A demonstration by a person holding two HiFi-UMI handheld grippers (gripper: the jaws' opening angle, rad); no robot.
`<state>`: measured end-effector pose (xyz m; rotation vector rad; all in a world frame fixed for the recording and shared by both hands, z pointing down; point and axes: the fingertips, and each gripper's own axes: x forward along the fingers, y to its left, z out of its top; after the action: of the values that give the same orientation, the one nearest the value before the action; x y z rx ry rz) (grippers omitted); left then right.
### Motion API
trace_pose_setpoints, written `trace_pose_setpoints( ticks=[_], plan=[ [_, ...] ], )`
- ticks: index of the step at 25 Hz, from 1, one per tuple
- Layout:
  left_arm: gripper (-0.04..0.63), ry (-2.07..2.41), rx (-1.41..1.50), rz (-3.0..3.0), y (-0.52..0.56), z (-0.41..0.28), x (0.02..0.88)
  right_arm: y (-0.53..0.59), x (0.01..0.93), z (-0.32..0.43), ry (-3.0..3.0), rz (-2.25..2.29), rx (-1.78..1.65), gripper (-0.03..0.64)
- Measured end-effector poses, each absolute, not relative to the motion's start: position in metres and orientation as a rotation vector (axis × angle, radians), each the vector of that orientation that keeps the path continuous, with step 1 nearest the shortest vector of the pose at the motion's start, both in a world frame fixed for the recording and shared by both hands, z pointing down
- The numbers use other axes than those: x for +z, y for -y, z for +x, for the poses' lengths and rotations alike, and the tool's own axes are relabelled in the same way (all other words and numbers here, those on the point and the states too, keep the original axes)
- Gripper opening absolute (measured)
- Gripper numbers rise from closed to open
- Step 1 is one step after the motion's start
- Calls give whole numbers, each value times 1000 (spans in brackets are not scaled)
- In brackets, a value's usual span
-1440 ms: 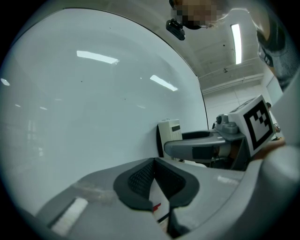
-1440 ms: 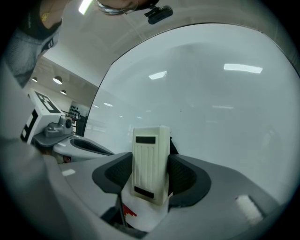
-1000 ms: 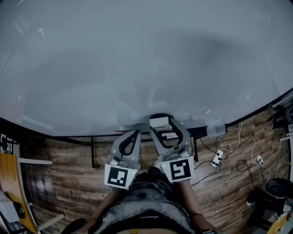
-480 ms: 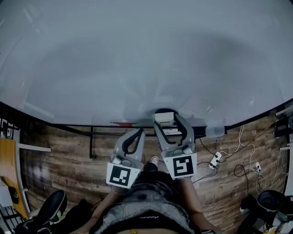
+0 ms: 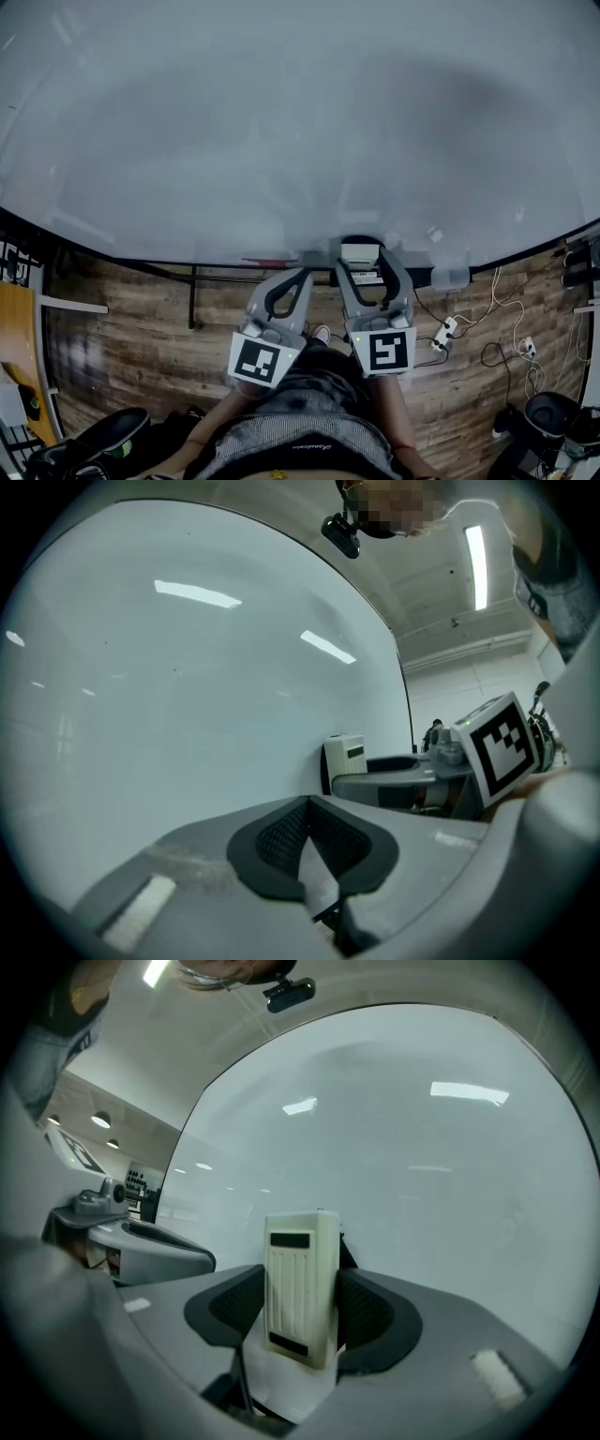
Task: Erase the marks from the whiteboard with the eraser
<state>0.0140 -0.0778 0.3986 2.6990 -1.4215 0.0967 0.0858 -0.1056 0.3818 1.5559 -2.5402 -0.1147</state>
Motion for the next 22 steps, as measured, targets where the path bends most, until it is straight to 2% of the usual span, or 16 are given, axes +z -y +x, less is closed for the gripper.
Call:
trace_pose_setpoints(
  ticks=[13,22],
  plan=[
    [3,1282,96,2785,82,7,412,109,384,82,2495,1666,-163,250],
    [3,1345,96,2748,89,22,408,109,381,85,2566,1561,-197,250]
  ],
)
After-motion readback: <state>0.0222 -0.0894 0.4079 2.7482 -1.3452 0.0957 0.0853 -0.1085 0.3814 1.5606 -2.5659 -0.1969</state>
